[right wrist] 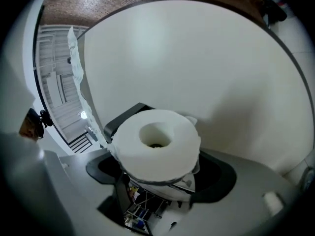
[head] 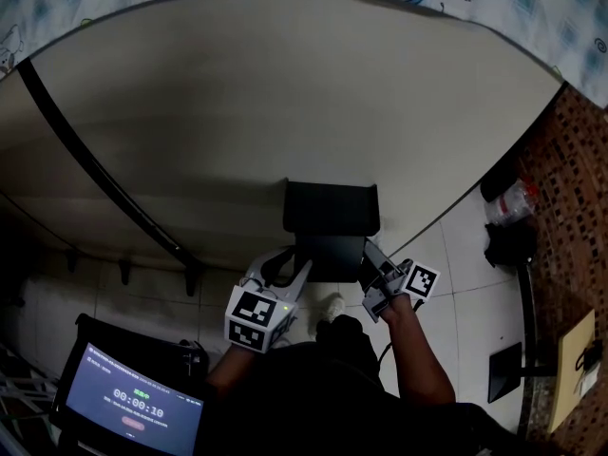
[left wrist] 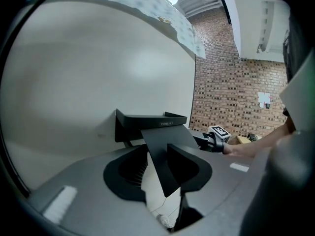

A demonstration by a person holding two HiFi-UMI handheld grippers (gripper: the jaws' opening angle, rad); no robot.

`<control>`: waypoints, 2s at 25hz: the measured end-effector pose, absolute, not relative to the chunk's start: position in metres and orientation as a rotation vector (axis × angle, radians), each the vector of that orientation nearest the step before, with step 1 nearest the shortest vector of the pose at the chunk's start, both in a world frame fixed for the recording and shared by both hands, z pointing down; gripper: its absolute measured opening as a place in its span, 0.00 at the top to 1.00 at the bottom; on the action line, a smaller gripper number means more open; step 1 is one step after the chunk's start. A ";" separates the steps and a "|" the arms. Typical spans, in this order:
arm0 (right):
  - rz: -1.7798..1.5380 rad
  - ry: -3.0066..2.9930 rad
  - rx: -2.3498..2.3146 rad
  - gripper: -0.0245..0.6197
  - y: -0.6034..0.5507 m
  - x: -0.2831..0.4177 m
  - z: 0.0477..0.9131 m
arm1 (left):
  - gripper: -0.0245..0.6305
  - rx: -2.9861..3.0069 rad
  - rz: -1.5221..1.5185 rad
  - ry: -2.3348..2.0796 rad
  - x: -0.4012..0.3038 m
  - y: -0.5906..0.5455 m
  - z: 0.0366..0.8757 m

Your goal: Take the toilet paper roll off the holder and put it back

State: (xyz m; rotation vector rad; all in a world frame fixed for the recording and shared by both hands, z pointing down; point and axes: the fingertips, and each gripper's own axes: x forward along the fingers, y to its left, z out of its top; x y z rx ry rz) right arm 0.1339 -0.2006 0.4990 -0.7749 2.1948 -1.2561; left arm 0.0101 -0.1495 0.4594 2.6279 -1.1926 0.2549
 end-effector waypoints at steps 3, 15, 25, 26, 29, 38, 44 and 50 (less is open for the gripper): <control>-1.281 2.246 -0.709 0.33 -0.201 0.119 0.498 | 0.74 2.628 0.258 -1.191 0.011 -0.149 0.460; -1.326 2.403 -0.494 0.33 -0.203 0.072 0.506 | 0.74 2.622 0.263 -1.169 0.014 -0.147 0.457; -1.379 2.422 -0.400 0.33 -0.197 0.053 0.510 | 0.74 2.619 0.275 -1.170 0.012 -0.148 0.457; -1.378 2.416 -0.402 0.33 -0.197 0.053 0.510 | 0.74 2.617 0.272 -1.170 0.013 -0.148 0.456; -1.358 2.399 -0.425 0.32 -0.198 0.056 0.511 | 0.74 2.620 0.282 -1.174 0.012 -0.149 0.460; -1.204 2.368 -0.761 0.12 -0.207 0.118 0.526 | 0.74 2.604 0.316 -1.219 0.009 -0.155 0.468; -1.090 2.264 -0.945 0.12 -0.204 0.182 0.519 | 0.81 2.614 0.291 -1.279 0.003 -0.166 0.473; -0.928 2.117 -1.127 0.12 -0.195 0.233 0.478 | 0.84 2.630 0.243 -1.308 0.000 -0.171 0.478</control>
